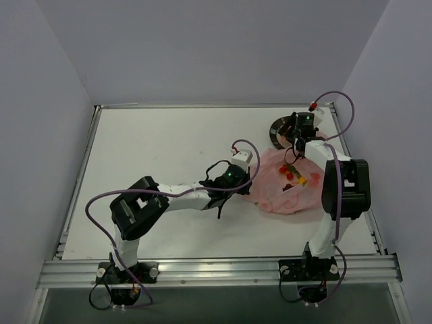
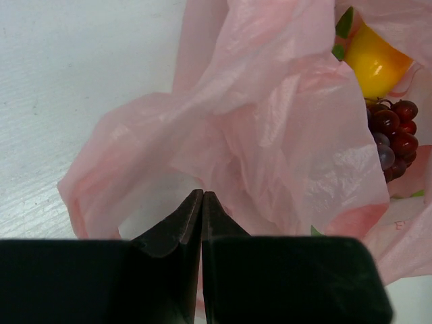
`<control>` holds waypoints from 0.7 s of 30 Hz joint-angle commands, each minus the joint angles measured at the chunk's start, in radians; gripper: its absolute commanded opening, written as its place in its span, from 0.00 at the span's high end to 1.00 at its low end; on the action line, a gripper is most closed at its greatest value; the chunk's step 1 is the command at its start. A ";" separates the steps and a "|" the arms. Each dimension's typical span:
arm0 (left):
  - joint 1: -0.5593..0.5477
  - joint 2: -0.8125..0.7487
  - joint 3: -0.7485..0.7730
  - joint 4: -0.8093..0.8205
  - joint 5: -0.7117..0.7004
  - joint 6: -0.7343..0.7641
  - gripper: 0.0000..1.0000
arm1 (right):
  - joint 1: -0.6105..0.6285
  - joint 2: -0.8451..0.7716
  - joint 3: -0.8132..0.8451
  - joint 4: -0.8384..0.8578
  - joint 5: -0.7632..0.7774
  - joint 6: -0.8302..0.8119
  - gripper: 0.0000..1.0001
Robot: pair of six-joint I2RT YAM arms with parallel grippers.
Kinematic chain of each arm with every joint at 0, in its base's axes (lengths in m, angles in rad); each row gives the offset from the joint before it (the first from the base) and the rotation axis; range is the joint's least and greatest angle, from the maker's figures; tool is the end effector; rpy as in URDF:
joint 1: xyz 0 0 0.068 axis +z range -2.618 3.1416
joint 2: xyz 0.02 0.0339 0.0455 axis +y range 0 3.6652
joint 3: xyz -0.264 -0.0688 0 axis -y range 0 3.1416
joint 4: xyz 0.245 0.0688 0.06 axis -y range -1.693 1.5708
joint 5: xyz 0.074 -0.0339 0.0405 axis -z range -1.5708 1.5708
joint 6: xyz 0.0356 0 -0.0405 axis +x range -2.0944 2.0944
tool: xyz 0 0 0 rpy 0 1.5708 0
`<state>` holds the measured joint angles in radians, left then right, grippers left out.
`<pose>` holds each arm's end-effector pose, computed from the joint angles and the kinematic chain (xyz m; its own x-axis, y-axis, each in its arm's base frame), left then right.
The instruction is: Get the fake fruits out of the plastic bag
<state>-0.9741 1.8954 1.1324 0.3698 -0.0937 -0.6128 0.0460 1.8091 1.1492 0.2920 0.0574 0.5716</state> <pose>0.2409 -0.3487 0.1958 -0.6219 -0.1036 -0.7762 0.5102 0.6984 -0.5019 0.4145 0.0170 0.2279 -0.2981 0.5269 -0.7959 0.2007 0.8498 0.4874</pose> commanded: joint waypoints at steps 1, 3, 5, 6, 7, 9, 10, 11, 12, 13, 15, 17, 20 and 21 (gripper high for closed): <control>-0.003 0.004 0.027 0.052 0.008 0.002 0.98 | 0.000 0.037 0.111 0.096 0.076 -0.045 0.84; -0.003 0.007 0.030 0.050 0.006 0.008 0.98 | -0.015 0.068 0.133 0.096 0.088 -0.059 0.83; -0.002 0.005 0.029 0.050 0.005 0.012 0.98 | -0.023 0.119 0.168 0.082 0.105 -0.076 0.83; -0.002 0.004 0.027 0.050 0.003 0.015 0.98 | -0.028 0.136 0.179 0.075 0.122 -0.088 0.83; -0.002 0.001 0.026 0.052 0.003 0.018 0.98 | -0.032 0.162 0.187 0.073 0.127 -0.091 0.82; -0.002 -0.001 0.018 0.057 0.000 0.018 0.98 | -0.040 0.185 0.208 0.073 0.127 -0.098 0.79; -0.002 0.001 0.018 0.058 0.000 0.019 0.98 | -0.041 0.208 0.217 0.072 0.131 -0.101 0.78; -0.002 0.002 0.017 0.058 0.005 0.019 0.98 | -0.041 0.219 0.228 0.073 0.137 -0.105 0.75; -0.002 0.004 0.018 0.060 0.008 0.018 0.98 | -0.041 0.229 0.248 0.072 0.140 -0.108 0.74; -0.002 0.005 0.020 0.061 0.008 0.018 0.98 | -0.040 0.254 0.262 0.061 0.144 -0.116 0.71; -0.002 0.005 0.023 0.061 0.008 0.019 0.98 | -0.041 0.275 0.296 0.046 0.145 -0.122 0.67; -0.003 0.005 0.023 0.061 0.008 0.019 0.97 | -0.041 0.277 0.297 0.038 0.144 -0.124 0.52; -0.003 0.001 0.021 0.060 0.008 0.019 0.98 | -0.041 0.246 0.287 0.032 0.145 -0.124 0.21; -0.003 -0.001 0.021 0.058 0.008 0.021 0.98 | -0.041 0.236 0.287 0.026 0.147 -0.127 0.16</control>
<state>-0.9741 1.9057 1.1328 0.3958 -0.0841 -0.6048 0.0071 2.0983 1.4052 0.3351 0.1665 0.4648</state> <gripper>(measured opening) 0.025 0.799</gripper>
